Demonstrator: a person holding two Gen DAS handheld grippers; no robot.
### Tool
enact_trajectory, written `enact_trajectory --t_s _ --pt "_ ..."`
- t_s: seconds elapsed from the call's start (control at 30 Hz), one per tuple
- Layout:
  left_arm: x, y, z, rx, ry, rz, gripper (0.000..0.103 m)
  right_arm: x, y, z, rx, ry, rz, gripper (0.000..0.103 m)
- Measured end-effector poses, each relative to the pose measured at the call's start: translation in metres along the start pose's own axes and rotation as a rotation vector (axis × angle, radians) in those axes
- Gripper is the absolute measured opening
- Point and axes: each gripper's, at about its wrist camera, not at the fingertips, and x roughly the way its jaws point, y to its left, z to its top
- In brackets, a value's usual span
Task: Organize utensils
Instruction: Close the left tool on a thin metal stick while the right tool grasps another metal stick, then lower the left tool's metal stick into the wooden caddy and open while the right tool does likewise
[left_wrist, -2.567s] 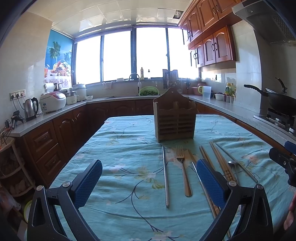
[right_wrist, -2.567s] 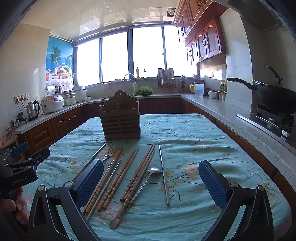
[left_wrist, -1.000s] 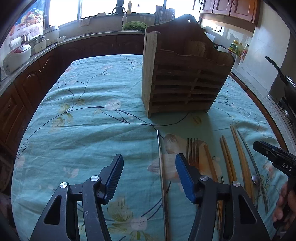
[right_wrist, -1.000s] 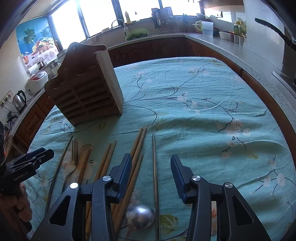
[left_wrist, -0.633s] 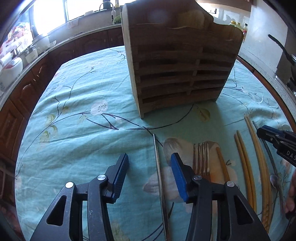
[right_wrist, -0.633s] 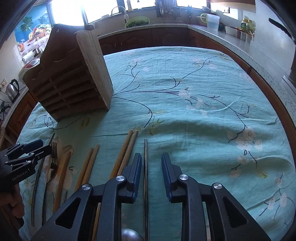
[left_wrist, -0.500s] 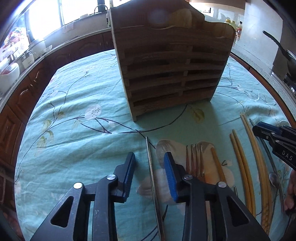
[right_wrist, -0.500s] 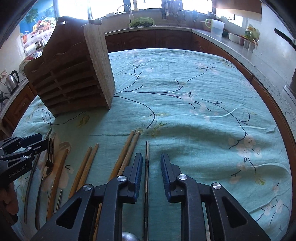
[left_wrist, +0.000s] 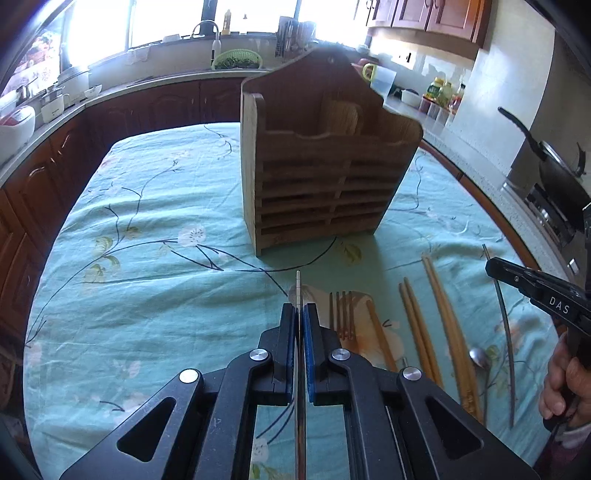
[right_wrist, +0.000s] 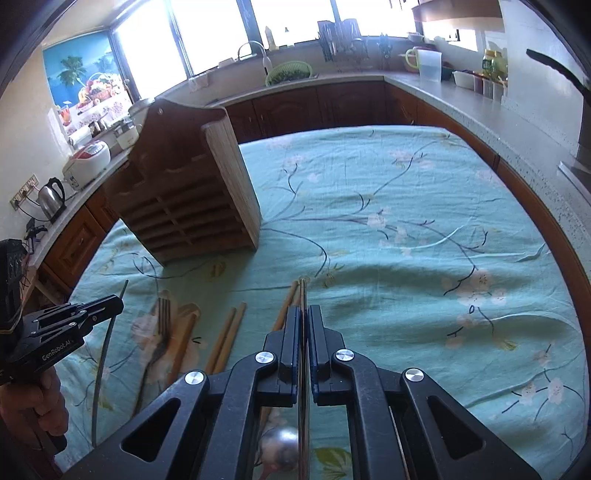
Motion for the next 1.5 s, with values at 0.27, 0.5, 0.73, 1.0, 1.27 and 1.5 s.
enact_trajectory --t_s 0.27,0.5,0.73,1.0,1.27,1.5 --pt "-0.076 0.009 -0.007 -0.045 -0.143 -0.065 0.003 -0.073 0.014 0.018 -0.003 -0.158 0.047 0.004" --pt "-0.129 0.014 -0.012 -0.064 -0.275 -0.092 0.003 -0.118 0.03 0.041 -0.03 -0.292 0.069 0.004" --pt "-0.15 0.021 -0.017 -0.073 -0.334 -0.085 0.003 -0.123 0.038 0.055 -0.03 -0.34 0.098 0.004" --pt "-0.146 0.016 -0.011 -0.074 -0.36 -0.09 0.003 -0.119 0.038 0.071 -0.007 -0.368 0.14 0.004" --pt "-0.151 0.018 0.022 -0.07 -0.431 -0.099 0.003 -0.111 0.042 0.112 0.041 -0.442 0.177 0.004" --pt "-0.142 0.025 0.062 -0.08 -0.537 -0.083 0.003 -0.087 0.044 0.159 0.09 -0.502 0.191 0.004"
